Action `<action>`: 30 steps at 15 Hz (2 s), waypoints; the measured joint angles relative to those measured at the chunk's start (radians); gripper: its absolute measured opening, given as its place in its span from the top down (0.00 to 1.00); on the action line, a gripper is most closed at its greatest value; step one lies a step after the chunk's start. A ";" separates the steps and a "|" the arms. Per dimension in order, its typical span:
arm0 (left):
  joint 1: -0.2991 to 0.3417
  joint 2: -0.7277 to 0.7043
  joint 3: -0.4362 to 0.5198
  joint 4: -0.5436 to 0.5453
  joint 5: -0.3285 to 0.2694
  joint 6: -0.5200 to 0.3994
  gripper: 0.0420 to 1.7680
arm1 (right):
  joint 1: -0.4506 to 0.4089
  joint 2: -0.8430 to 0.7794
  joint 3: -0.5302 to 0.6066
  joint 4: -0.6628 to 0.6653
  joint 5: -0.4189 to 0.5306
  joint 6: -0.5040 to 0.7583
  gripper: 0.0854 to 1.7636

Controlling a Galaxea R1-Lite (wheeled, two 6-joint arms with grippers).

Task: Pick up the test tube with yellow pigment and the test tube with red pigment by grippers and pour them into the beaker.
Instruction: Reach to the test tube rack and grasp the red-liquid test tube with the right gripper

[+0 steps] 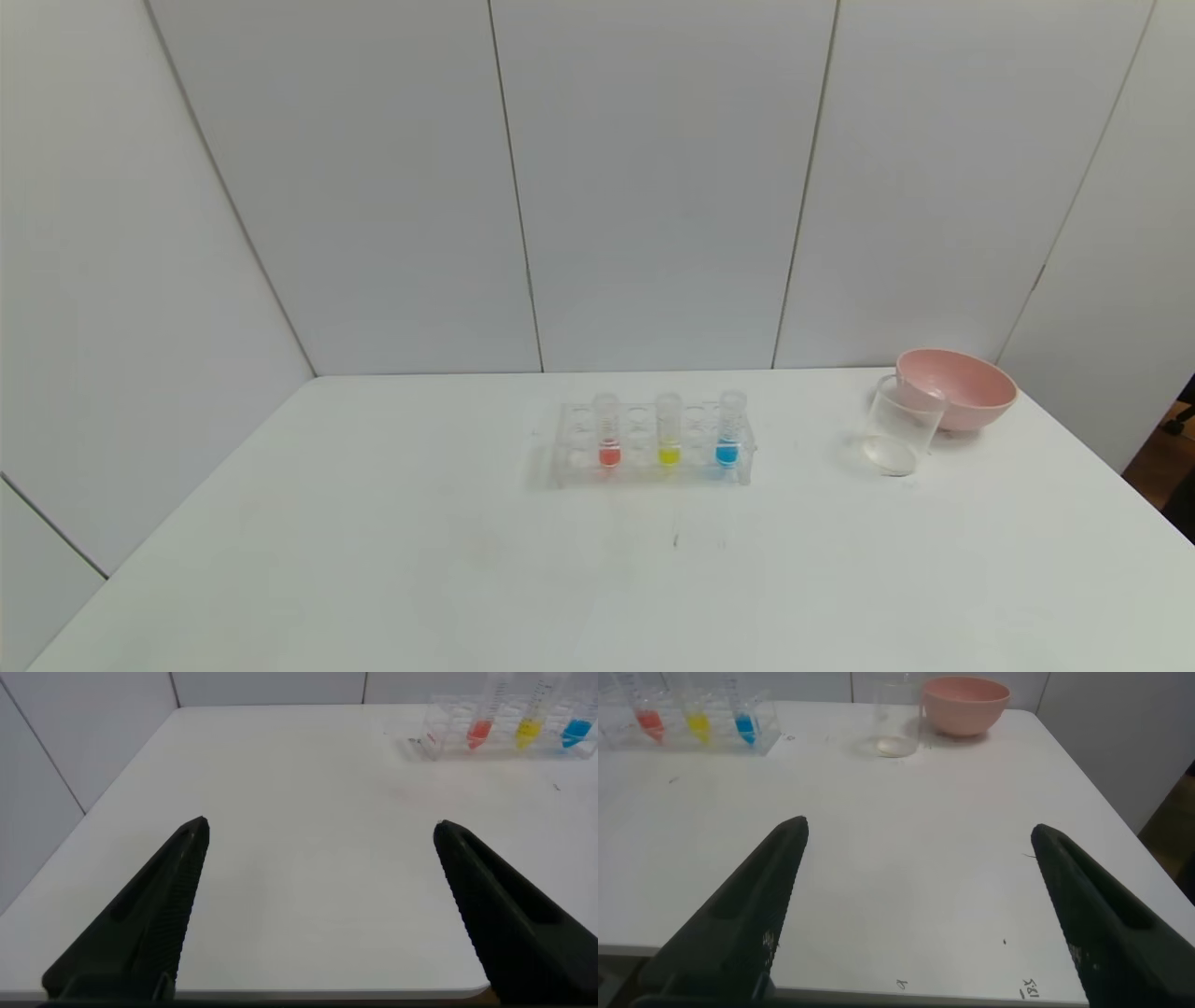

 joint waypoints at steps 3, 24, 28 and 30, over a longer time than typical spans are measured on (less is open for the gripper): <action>0.000 0.000 0.000 0.000 0.000 0.000 0.03 | 0.000 0.000 0.000 -0.001 0.000 0.001 0.03; 0.000 0.000 0.000 0.000 0.000 0.000 0.03 | 0.000 0.000 0.000 -0.002 0.000 0.011 0.03; 0.000 0.000 0.000 0.000 0.000 0.000 0.03 | 0.000 0.036 -0.112 0.008 -0.003 0.021 0.03; 0.000 0.000 0.000 0.000 0.000 0.000 0.03 | 0.001 0.103 -0.209 0.008 -0.001 0.021 0.03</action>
